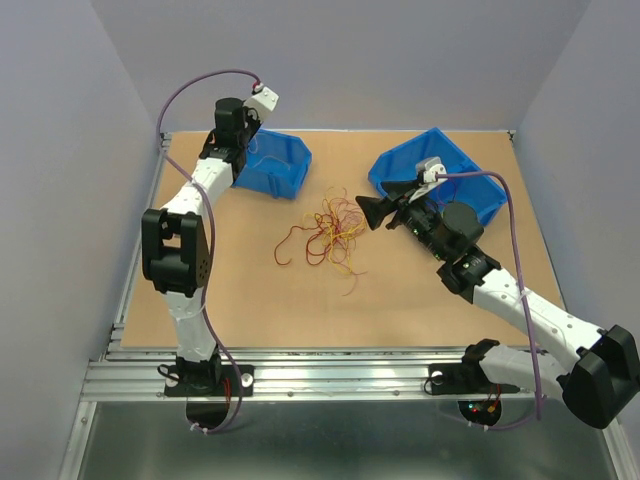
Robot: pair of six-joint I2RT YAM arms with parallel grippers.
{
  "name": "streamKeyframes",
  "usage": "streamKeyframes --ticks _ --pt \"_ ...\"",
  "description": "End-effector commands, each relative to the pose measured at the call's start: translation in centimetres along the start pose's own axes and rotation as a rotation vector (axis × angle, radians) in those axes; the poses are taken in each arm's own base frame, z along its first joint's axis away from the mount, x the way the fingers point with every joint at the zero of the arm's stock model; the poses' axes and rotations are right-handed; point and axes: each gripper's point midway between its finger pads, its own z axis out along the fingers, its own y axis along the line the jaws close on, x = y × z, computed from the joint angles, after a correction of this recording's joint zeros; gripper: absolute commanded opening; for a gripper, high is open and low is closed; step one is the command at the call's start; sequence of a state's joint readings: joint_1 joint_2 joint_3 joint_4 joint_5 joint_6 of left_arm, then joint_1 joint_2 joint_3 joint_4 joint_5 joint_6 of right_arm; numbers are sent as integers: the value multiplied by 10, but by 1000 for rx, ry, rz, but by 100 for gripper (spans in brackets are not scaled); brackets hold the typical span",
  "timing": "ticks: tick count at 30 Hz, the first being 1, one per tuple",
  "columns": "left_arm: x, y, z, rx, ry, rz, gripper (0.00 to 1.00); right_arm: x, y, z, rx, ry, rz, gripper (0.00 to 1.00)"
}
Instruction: Untangle the cables
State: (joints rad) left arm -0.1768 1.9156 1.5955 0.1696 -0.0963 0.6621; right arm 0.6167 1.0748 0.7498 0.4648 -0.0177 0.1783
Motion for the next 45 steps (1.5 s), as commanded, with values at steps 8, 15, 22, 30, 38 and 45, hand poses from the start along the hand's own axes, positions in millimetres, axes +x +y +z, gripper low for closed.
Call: streamKeyframes --ticks 8,15,22,30,38,45 --pt "-42 -5 -13 138 -127 93 72 -6 -1 7 6 -31 -13 78" --pt "-98 12 -59 166 -277 2 82 51 -15 46 85 210 53 77" --pt "-105 -20 -89 231 -272 -134 83 105 -3 62 48 425 171 77" --pt "-23 -58 -101 282 -23 -182 88 134 -8 39 55 509 136 76" --pt "47 -76 -147 243 55 -148 94 128 1 25 15 472 161 77" --pt "68 -82 -120 216 145 -151 83 120 3 21 2 448 161 77"
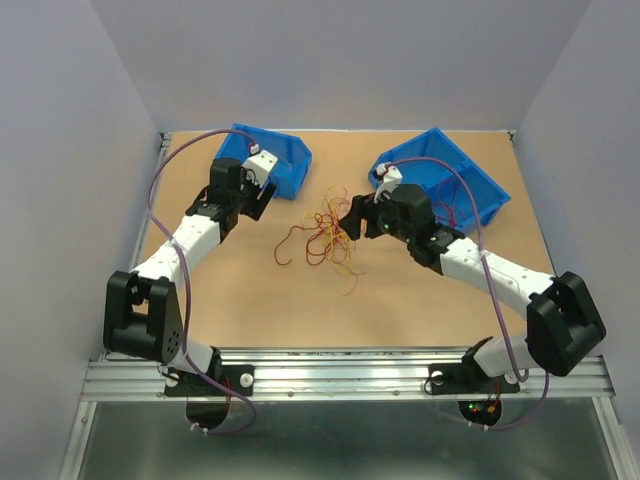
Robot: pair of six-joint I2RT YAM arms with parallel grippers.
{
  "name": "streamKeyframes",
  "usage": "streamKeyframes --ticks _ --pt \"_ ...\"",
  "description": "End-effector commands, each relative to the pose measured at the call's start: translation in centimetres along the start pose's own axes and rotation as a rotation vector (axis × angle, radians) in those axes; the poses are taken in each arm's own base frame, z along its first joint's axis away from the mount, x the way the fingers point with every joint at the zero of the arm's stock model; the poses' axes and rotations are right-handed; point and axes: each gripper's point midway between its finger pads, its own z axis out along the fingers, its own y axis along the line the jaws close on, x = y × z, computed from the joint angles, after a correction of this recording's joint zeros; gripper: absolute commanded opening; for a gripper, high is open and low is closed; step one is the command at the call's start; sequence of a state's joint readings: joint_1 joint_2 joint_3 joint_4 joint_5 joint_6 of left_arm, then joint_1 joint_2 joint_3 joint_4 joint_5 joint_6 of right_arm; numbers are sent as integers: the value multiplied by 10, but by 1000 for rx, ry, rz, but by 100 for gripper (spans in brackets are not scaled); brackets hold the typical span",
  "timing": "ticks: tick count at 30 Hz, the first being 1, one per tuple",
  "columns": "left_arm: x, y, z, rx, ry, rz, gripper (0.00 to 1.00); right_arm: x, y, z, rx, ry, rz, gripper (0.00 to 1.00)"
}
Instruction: Untangle the cables
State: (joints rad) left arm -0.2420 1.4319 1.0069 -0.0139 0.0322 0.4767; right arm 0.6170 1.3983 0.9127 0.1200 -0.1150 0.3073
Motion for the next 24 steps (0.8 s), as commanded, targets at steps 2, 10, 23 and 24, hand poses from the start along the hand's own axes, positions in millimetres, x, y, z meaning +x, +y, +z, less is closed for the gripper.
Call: streamKeyframes --ticks 2,10,23,24 --pt "-14 21 26 -80 -3 -23 79 -14 12 -9 -46 -65 -11 77" --pt "-4 20 72 -34 96 -84 32 -19 15 -16 -58 -85 -15 77" --pt "-88 31 55 58 -1 -322 0 -20 15 -19 -56 -92 -16 77" --pt "-94 32 55 68 -5 -340 0 -20 15 -18 -53 -93 -16 77"
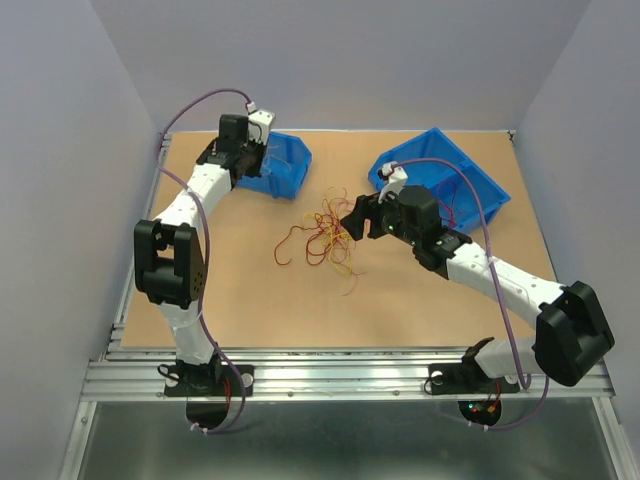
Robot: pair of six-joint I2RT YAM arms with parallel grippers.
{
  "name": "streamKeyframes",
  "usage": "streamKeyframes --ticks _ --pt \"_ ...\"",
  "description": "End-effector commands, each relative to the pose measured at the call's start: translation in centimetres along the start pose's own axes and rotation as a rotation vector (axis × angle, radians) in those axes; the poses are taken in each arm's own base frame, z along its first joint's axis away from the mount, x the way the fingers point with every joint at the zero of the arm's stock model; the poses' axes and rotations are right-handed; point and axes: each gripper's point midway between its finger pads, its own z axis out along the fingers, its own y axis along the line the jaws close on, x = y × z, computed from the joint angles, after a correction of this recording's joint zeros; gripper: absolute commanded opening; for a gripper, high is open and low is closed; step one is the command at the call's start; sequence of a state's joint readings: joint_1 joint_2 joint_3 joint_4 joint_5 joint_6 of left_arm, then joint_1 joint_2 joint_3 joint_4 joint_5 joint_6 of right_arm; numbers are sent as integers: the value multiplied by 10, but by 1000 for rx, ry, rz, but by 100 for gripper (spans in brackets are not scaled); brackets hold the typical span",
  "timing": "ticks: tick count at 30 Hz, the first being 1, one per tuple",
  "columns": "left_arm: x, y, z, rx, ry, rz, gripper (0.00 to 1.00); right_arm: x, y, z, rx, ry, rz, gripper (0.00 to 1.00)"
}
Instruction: Untangle the cables
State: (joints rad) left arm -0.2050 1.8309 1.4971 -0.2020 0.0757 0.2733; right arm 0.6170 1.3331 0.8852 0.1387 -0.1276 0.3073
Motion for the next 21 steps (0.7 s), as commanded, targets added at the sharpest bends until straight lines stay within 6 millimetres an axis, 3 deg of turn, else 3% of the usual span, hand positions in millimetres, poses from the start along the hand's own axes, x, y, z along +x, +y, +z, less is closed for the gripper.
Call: streamKeyframes --ticks 1,5,10,15,16,21 --pt "-66 -3 -28 60 -110 -129 0 -8 7 -4 -23 -44 -10 77" --pt "-87 1 -26 48 -142 -256 0 -8 6 -3 -21 -43 -9 77" --pt "-104 17 -10 -16 -168 -268 0 -8 6 -4 -22 -43 -10 77" --pt "-94 27 13 -76 -149 -190 0 -8 7 -5 -26 -45 -11 77" --pt "-84 31 22 -94 -130 -140 0 -9 8 -5 -29 -49 -13 77" --pt "-61 59 47 -253 -96 -37 0 -7 8 -4 -34 -39 -14 77"
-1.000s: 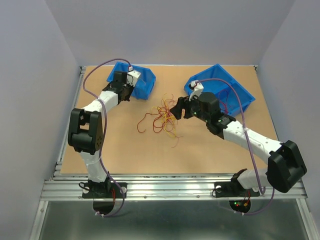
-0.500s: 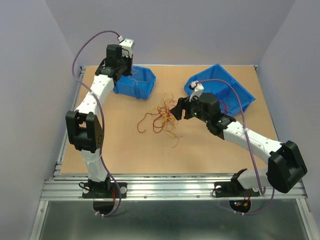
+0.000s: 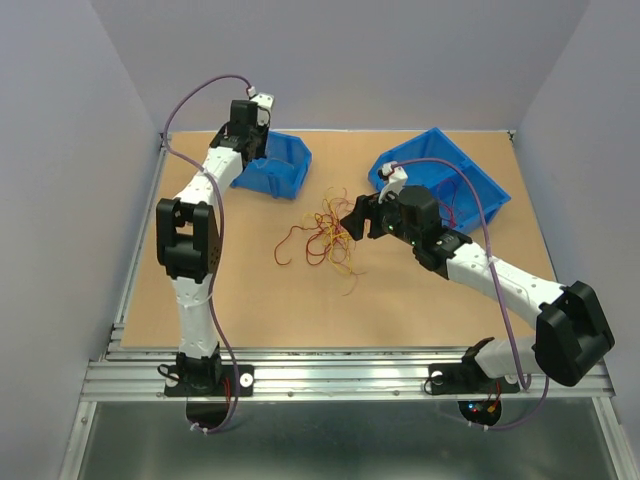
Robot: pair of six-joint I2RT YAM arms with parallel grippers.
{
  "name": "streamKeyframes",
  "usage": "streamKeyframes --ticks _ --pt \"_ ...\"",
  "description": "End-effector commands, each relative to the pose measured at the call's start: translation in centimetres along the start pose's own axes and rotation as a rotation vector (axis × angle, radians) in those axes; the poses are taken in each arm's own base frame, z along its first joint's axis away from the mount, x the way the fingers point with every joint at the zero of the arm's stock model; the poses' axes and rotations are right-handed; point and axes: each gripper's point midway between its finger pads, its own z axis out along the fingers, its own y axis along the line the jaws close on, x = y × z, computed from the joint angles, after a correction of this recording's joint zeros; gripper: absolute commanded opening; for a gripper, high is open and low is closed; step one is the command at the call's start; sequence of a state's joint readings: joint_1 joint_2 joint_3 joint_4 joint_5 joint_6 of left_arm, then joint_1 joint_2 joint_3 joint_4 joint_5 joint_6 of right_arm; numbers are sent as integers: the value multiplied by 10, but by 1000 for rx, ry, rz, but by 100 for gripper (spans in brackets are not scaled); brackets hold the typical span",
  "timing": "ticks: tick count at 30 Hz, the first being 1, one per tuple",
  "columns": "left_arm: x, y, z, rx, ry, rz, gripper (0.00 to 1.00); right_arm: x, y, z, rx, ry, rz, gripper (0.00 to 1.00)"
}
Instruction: Untangle the cables
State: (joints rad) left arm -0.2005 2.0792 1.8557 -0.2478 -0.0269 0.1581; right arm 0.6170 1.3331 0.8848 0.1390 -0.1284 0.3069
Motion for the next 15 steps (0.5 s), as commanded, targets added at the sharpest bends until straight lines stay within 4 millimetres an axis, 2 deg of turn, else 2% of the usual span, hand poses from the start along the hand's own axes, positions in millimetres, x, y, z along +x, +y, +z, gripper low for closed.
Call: streamKeyframes --ticks 1,6,8,13,15 --pt "-3 29 10 -136 -42 93 0 -6 8 -4 -32 -36 -13 77" --pt "19 31 22 -163 20 223 0 -5 7 -2 -29 -32 -14 77" --pt "20 34 27 -175 21 256 0 -4 7 -1 -30 -31 -15 77" --pt "19 34 42 -190 44 362 18 -1 7 2 -35 -18 -16 77" --pt "26 27 48 -181 61 389 21 2 6 4 -35 -9 -14 77"
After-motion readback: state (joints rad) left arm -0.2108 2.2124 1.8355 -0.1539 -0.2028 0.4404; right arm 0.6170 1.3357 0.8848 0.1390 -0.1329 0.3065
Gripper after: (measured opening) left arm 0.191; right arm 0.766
